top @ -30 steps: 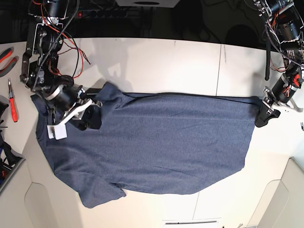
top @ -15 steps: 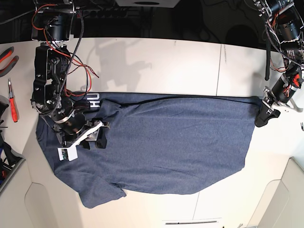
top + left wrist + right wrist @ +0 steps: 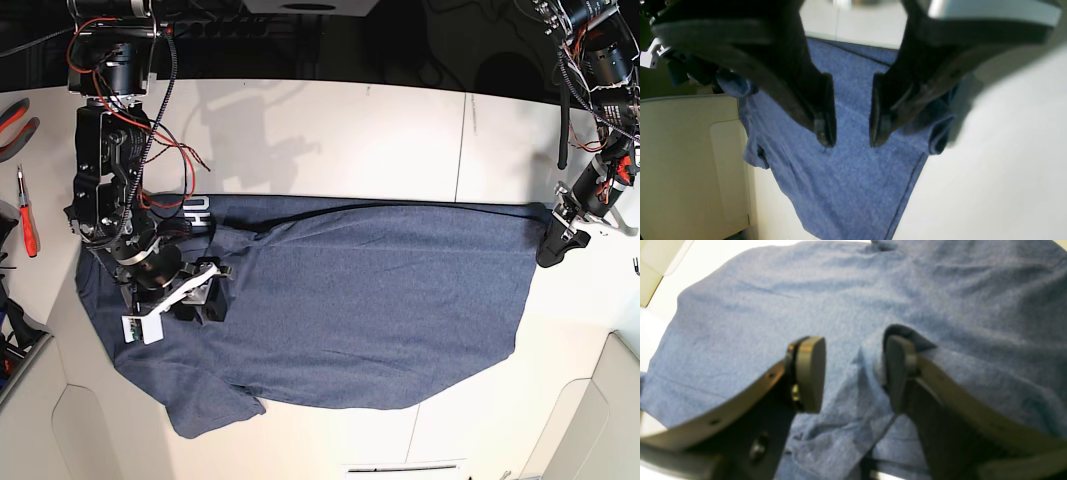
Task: Layout the t-shirt on the table in an organized manner, then fold the t-shirt properly
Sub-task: 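Drag the folded edge with the right gripper toward the shirt's side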
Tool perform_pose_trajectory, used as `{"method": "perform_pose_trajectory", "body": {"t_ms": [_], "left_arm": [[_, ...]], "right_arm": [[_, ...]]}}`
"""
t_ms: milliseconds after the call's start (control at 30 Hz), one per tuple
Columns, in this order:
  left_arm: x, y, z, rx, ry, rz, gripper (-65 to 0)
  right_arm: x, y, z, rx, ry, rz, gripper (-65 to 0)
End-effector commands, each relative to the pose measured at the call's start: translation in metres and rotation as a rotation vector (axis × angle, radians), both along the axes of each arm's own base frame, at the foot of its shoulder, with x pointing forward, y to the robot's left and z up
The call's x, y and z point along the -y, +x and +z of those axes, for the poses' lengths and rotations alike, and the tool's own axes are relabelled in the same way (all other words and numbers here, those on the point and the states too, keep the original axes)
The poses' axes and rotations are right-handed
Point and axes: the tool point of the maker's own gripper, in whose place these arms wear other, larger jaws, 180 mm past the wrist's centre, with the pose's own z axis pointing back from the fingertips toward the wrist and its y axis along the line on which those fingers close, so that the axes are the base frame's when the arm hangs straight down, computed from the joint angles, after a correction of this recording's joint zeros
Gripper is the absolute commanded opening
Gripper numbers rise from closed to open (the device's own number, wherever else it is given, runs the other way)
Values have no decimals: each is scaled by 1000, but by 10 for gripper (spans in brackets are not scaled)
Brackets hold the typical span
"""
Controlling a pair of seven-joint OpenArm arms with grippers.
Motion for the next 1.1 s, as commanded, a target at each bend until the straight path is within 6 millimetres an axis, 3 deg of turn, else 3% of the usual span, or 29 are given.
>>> {"method": "perform_pose_trajectory", "body": {"t_ms": [0,233,433,533,700,800,900,1000,1067], "left_arm": [[-9,9,18,56,17,8,-438],[-10,10,19,60,14,10,-438],[-9,10,19,61,13,10,-438],[-9,10,19,61,13,10,-438],[-10,13,27,92,1,19,-439],[-11,18,42,124,46,0,-439],[-9,24,57,141,137,-41,-451],[8,29,59,122,235,-132,-566],[29,32,52,94,278,-216,-624]], "right_arm": [[1,13,21,68,28,-11,-355],[-13,29,53,145,130,32,-355],[-13,55,89,227,110,45,-355],[-12,62,96,230,72,54,-357],[-9,55,79,146,37,66,-358],[4,46,67,115,42,26,-374],[21,34,53,88,51,-18,-461],[35,19,35,37,59,-50,-650],[43,9,25,10,67,-71,-650]]}}
